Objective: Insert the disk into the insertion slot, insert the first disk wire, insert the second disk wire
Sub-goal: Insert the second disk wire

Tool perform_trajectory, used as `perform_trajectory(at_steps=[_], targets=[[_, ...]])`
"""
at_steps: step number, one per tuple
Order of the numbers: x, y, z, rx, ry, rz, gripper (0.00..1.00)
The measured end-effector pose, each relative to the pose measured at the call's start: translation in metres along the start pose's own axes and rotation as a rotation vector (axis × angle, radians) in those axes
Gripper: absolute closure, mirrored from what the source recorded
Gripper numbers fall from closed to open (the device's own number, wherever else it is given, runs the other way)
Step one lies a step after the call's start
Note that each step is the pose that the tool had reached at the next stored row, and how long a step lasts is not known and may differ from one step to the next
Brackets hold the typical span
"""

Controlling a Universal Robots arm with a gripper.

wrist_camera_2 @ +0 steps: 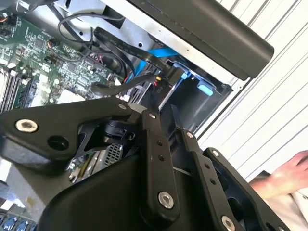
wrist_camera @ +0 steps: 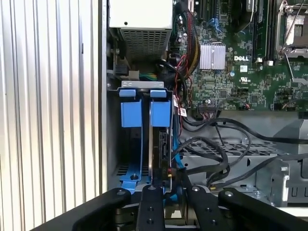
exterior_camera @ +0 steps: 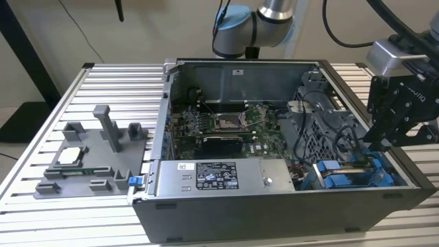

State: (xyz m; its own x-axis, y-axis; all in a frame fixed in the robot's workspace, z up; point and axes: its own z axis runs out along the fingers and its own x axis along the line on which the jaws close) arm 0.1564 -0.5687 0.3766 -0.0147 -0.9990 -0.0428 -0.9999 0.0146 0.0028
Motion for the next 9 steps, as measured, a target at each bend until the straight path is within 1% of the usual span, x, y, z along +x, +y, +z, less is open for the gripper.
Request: perform_trajectory(at_steps=[2,5,7,9], targets=[[-0.0003,-0.0006,-0.0001,0.0,-0.0003,0.0,0.0],[-0.0005,-0.0024,-0.0036,-0.0019,0.0001,0.0,0.0],[-0.0006,-0.0057,-0.0047,-0.0055,0.0002,0.0,0.0],[-0.0007,-0.0108,-0.0047,-0.0112,0.0002,0.0,0.0]])
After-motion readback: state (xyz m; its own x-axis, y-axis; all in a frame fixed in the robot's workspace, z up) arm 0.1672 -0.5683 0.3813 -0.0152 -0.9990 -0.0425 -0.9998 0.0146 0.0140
